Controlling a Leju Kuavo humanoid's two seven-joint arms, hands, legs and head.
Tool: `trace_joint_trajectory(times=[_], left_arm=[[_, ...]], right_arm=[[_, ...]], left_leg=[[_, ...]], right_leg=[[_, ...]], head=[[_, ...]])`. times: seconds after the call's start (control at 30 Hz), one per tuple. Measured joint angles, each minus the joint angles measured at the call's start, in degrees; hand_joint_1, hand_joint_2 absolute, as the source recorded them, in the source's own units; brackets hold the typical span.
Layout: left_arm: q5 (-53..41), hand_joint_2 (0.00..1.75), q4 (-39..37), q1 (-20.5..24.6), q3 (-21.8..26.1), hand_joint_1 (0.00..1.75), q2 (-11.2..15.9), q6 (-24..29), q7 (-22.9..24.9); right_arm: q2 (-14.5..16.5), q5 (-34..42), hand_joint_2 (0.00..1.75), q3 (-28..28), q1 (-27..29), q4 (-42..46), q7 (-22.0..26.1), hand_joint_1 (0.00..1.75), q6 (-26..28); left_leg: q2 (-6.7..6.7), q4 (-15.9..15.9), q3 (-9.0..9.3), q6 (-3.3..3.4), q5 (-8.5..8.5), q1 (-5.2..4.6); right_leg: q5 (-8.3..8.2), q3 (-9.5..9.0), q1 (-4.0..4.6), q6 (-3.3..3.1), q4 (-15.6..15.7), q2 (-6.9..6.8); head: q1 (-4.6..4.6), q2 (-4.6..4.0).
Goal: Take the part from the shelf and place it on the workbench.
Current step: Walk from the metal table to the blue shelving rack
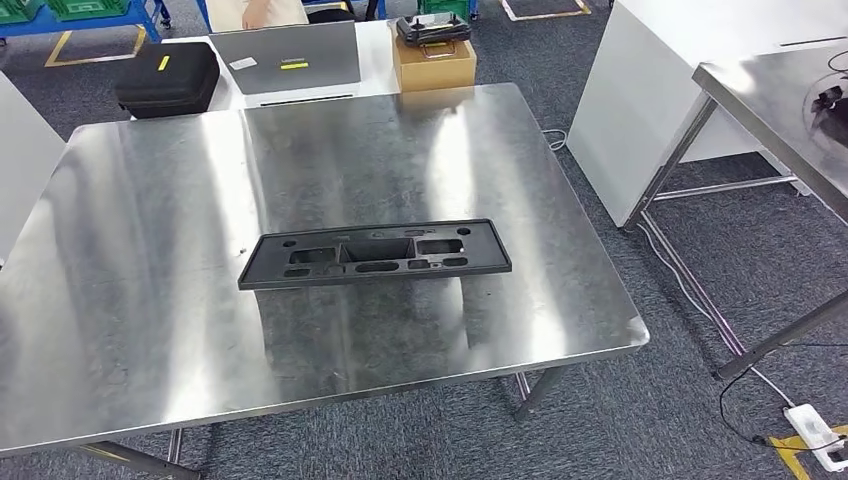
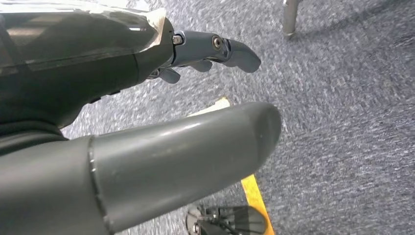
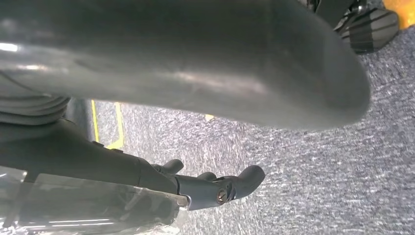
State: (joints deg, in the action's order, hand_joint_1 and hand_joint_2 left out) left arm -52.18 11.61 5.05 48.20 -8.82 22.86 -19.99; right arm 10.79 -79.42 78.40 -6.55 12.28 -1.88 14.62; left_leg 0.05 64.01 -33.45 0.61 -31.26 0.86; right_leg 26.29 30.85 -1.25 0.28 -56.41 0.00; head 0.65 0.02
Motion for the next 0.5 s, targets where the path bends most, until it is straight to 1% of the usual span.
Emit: trace_joint_trajectory(times=[0.03,0.07,0.1,0.13,0.17,0.2,0.23,0.27,0.3,0.33,0.37,0.4,0.43,0.47,0.5], left_arm=[[0.0,0.00,0.0,0.0,0.0,0.00,0.0,0.0,-0.1],[0.1,0.00,0.0,0.1,0.0,0.00,0.0,0.0,-0.1],[0.1,0.00,0.0,0.1,0.0,0.00,0.0,0.0,-0.2],[0.1,0.00,0.0,0.1,0.0,0.00,0.0,0.0,-0.2],[0.1,0.00,0.0,0.1,0.0,0.00,-0.1,0.0,-0.2],[0.1,0.00,0.0,0.1,0.0,0.00,-0.1,0.0,-0.2],[0.1,0.00,0.0,0.1,0.0,0.00,-0.1,0.0,-0.2],[0.2,0.00,0.0,0.1,0.0,0.00,-0.1,0.0,-0.2],[0.2,0.00,0.0,0.0,0.0,0.00,-0.1,0.0,-0.2],[0.3,0.00,0.0,0.0,0.0,0.00,-0.2,0.0,-0.2],[0.3,0.00,0.0,0.0,0.0,0.00,-0.2,0.0,-0.2],[0.4,0.00,0.0,0.0,0.1,0.00,-0.2,0.0,-0.2],[0.4,0.00,0.0,0.0,0.1,0.00,-0.3,0.0,-0.2],[0.4,0.00,0.0,0.0,0.1,0.00,-0.3,0.0,-0.2],[0.5,0.00,0.0,0.1,0.1,0.00,-0.3,0.0,-0.2]], right_arm=[[0.1,0.0,0.00,0.0,0.0,0.0,0.0,0.00,0.0],[0.1,0.1,0.00,0.0,-0.1,0.0,0.0,0.00,0.0],[0.1,0.1,0.00,0.0,-0.1,0.0,0.0,0.00,0.1],[0.1,0.1,0.00,0.0,-0.1,0.0,0.0,0.00,0.1],[0.0,0.1,0.00,0.0,-0.1,0.0,0.0,0.00,0.1],[0.0,0.1,0.00,0.0,-0.1,0.0,0.0,0.00,0.1],[0.0,0.1,0.00,0.0,0.0,0.0,0.0,0.00,0.1],[0.0,0.1,0.00,0.0,0.0,0.0,0.0,0.00,0.1],[0.0,0.1,0.00,0.0,0.0,0.0,0.0,0.00,0.1],[0.0,0.1,0.00,0.0,0.0,0.0,0.0,0.00,0.1],[-0.1,0.1,0.00,0.0,0.0,0.0,0.0,0.00,0.1],[-0.1,0.1,0.00,0.0,0.0,0.0,0.0,0.00,0.1],[-0.1,0.1,0.00,0.0,-0.1,0.0,0.0,0.00,0.1],[-0.2,0.1,0.00,0.0,-0.1,0.0,0.0,0.00,0.1],[-0.2,0.1,0.00,0.0,-0.1,0.0,0.0,0.00,0.1]], left_leg=[[-0.05,-4.4,2.05,0.57,2.10,-0.18],[-0.05,-7.3,3.32,1.28,3.28,-0.28],[-0.03,-7.7,3.27,1.96,3.80,-0.37],[0.08,-8.2,3.32,2.41,4.25,-0.30],[0.22,-8.4,3.29,2.78,4.62,-0.25],[0.30,-8.5,3.11,2.99,4.80,-0.36],[0.37,-8.4,2.87,3.09,4.93,-0.44],[0.41,-8.4,2.67,3.14,5.04,-0.54],[0.42,-8.3,2.51,3.13,5.14,-0.62],[0.41,-8.3,2.41,3.08,5.22,-0.69],[0.39,-8.1,2.37,3.02,5.26,-0.73],[0.39,-8.0,2.30,2.89,5.25,-0.82],[0.38,-7.7,2.22,2.69,5.19,-0.96],[0.38,-7.5,2.12,2.45,5.14,-1.10],[0.39,-7.4,2.03,2.15,5.15,-1.23]], right_leg=[[-0.20,0.01,0.15,0.59,0.1,0.01],[-0.25,0.16,0.31,1.20,0.1,0.01],[0.13,0.59,0.36,1.60,-0.5,0.01],[1.23,1.42,0.42,1.55,-2.2,0.01],[2.99,2.81,0.40,1.30,-5.3,0.00],[5.01,4.56,0.38,1.01,-9.2,0.00],[6.77,6.32,0.35,0.91,-13.3,0.00],[7.78,7.41,0.35,1.07,-16.1,0.00],[7.86,7.43,0.36,1.41,-16.8,0.00],[7.01,6.12,0.36,1.89,-14.9,0.00],[5.57,3.75,0.36,2.31,-10.9,-0.01],[4.16,1.22,0.40,2.50,-6.3,-0.01],[2.94,-0.74,0.53,2.38,-2.4,0.00],[2.23,-1.79,0.67,2.06,-0.2,0.02],[1.92,-2.01,0.84,1.64,0.7,0.04]], head=[[0.01,0.00],[-0.03,0.00],[-0.10,0.00],[-0.18,0.00],[-0.30,0.00],[-0.39,0.00],[-0.49,0.00],[-0.55,0.00],[-0.57,0.00],[-0.59,0.00],[-0.62,0.00],[-0.67,0.00],[-0.70,0.00],[-0.71,0.00],[-0.71,0.00]])
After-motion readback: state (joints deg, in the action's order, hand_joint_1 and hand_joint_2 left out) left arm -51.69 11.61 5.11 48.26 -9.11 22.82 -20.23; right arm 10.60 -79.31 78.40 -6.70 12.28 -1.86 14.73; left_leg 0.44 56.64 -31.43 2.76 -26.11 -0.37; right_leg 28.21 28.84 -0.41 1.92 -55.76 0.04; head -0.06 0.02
